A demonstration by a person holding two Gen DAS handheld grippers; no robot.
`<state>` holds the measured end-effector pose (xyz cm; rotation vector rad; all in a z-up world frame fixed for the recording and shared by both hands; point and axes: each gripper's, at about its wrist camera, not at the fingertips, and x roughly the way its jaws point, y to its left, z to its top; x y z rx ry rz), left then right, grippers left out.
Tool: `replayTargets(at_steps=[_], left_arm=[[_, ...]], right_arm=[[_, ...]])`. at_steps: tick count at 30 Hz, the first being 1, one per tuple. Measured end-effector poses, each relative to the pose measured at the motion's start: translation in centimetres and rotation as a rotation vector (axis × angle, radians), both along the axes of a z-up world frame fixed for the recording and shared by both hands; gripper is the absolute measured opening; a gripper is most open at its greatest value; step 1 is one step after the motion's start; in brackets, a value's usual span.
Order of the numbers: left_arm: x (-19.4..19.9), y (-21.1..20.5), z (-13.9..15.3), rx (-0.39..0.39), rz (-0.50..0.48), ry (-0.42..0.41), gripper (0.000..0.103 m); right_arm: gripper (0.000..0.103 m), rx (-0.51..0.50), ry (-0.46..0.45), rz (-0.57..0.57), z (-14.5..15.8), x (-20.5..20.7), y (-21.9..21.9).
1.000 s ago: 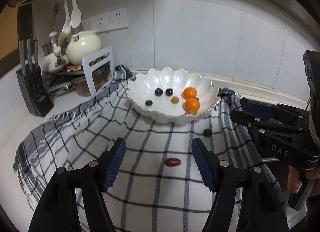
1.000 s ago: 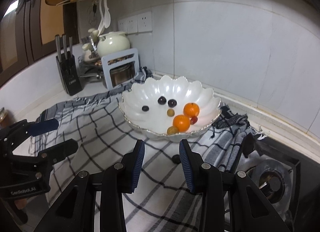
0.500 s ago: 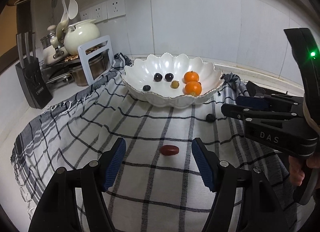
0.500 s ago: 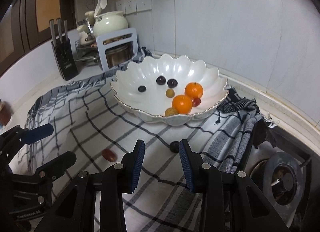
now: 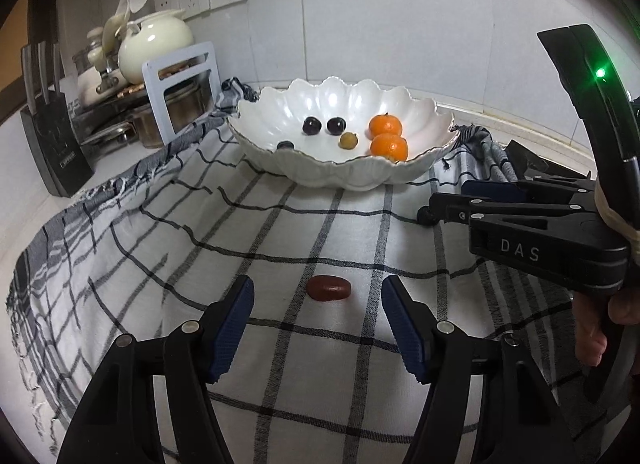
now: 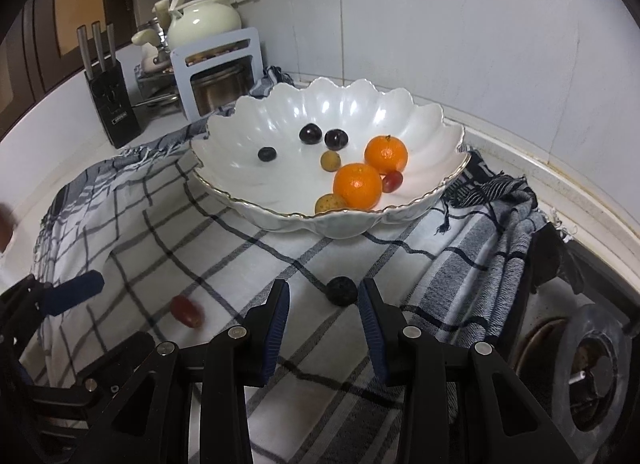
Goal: Organize fruits
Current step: 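Grasp the red date with the left tool while the right tool grasps a dark grape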
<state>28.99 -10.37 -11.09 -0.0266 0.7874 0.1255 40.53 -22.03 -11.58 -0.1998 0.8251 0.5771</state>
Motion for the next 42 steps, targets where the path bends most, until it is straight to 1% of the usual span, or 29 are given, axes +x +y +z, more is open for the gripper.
replayTargets(at_steps=[10,23,28,32,37,41,42], left_arm=[[1.5,0.4,-1.9,-0.034,0.012,0.038,0.056],[2.8,0.3,-2.9,-0.044,0.003,0.058,0.046],[3.2,0.2,-3.4,-0.044,-0.005,0.073,0.04],[3.6,0.2,-3.9,-0.059,-0.011,0.098,0.038],[3.8,0.4,-4.3,-0.068,-0.009,0.111,0.032],[3.8,0.4,-4.2,-0.066,-0.014,0.109,0.03],[3.8,0.4,-4.2,-0.067,-0.015,0.109,0.03]], right_arm=[[0.037,-0.03,0.026,0.008,-1.5,1.6,1.0],[0.037,-0.057,0.085,0.005,-3.4,3.4,1.8],[0.037,-0.064,0.095,-0.002,-3.9,3.6,1.8],[0.037,-0.063,0.091,-0.004,-4.0,3.7,1.9],[0.032,-0.072,0.08,-0.006,-4.1,3.8,1.8],[0.024,-0.07,0.079,-0.016,-4.1,3.9,1.6],[0.024,-0.069,0.079,-0.017,-4.1,3.9,1.5]])
